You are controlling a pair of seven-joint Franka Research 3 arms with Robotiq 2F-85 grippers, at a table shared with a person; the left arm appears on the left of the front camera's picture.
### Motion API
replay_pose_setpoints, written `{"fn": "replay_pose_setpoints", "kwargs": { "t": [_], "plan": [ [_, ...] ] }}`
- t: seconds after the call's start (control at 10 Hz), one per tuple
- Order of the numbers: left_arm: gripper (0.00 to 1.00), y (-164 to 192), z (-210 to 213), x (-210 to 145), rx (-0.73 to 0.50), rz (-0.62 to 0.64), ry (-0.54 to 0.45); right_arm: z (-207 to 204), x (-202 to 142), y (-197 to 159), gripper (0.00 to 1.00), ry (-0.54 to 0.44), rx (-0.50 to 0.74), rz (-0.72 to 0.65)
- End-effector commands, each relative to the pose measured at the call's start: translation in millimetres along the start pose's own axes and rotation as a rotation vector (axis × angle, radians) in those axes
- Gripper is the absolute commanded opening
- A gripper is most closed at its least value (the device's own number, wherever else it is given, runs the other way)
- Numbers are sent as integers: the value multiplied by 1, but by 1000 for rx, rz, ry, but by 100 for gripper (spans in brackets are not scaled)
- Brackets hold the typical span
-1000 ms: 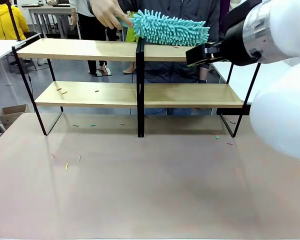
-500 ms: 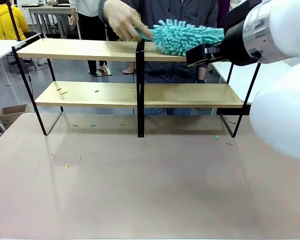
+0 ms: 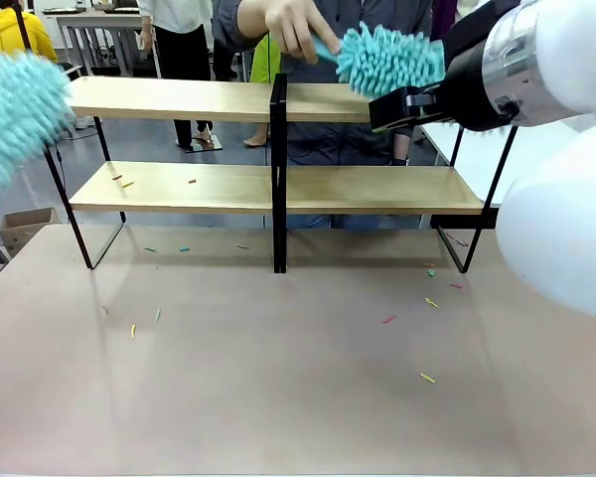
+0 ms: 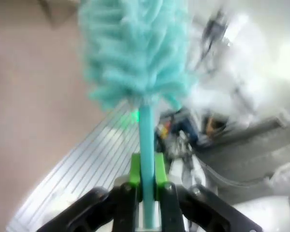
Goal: Clean the shelves.
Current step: Clean another randomly selected level of the Shelf with the Duster.
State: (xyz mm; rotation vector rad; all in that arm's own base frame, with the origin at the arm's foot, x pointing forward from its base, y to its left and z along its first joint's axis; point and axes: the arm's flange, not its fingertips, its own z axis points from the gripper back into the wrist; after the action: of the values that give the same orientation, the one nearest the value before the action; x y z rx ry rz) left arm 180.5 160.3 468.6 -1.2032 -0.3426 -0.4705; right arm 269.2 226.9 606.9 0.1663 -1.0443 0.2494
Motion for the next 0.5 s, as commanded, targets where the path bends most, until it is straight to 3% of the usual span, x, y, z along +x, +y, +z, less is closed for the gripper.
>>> {"fn": "replay_pose_setpoints", "kwargs": {
  "t": [0.0, 0.2, 0.3, 0.4],
  "plan": [
    [13, 14, -17, -28, 4, -121, 474, 0, 1, 0, 100, -1, 0, -1],
    [13, 32, -60, -48, 54, -74, 689, 0, 1, 0, 100, -1, 0, -1],
    [13, 40, -90, -52, 130, -14, 504, 0, 1, 0, 100, -1, 0, -1],
    [13, 22, -36, -34, 13, 2, 528, 0, 1, 0, 100, -1, 0, -1]
  ]
}}
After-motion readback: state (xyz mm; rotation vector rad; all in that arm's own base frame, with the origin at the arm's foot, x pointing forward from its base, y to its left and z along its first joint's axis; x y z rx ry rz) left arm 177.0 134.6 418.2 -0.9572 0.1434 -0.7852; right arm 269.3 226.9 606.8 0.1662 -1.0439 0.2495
